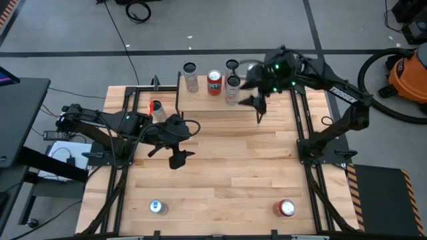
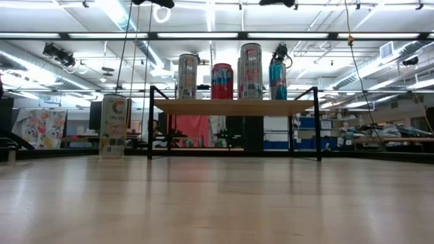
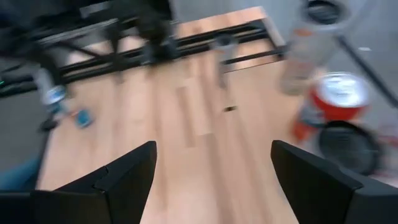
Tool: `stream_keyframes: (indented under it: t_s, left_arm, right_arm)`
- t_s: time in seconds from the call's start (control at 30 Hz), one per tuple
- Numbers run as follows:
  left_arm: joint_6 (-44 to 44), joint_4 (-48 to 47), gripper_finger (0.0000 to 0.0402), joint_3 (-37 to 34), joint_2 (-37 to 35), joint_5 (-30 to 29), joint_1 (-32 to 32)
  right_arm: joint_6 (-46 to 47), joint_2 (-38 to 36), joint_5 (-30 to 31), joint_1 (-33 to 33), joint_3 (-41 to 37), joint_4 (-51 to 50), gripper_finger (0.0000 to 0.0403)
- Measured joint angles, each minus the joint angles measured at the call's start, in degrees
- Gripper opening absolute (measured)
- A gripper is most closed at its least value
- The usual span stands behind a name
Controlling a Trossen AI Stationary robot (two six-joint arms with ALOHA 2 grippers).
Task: Place canned beverage on shelf
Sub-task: Put the blue soda can on the shelf aligned with the other blue soda can
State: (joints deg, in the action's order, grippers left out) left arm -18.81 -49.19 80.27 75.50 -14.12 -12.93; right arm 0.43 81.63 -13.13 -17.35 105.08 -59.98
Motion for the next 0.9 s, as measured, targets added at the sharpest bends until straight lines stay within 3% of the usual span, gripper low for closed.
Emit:
stream_keyframes:
  t_s: [0.23, 0.43, 0.63, 0.9]
  left_arm:
    - [0.1, 0.0, 0.0353, 0.0, 0.0, -0.3, 0.0]
    - [-0.1, 0.0, 0.0353, 0.0, 0.0, -0.3, 0.0]
    - [-1.7, 0.0, 0.0353, 0.0, 0.0, -0.3, 0.0]
    - [-2.7, 0.0, 0.0353, 0.0, 0.0, -1.7, 0.0]
  right_arm:
    - [-0.1, 0.2, -0.6, 9.5, 0.0, 0.1, 0.0325]
    - [-1.7, 0.7, -0.2, 13.7, 0.0, 1.5, 0.0330]
    - [-7.2, 0.7, 6.0, 17.3, 0.0, 1.2, 0.0349]
    - [-7.6, 1.2, 8.8, 21.1, -0.1, 0.3, 0.0393]
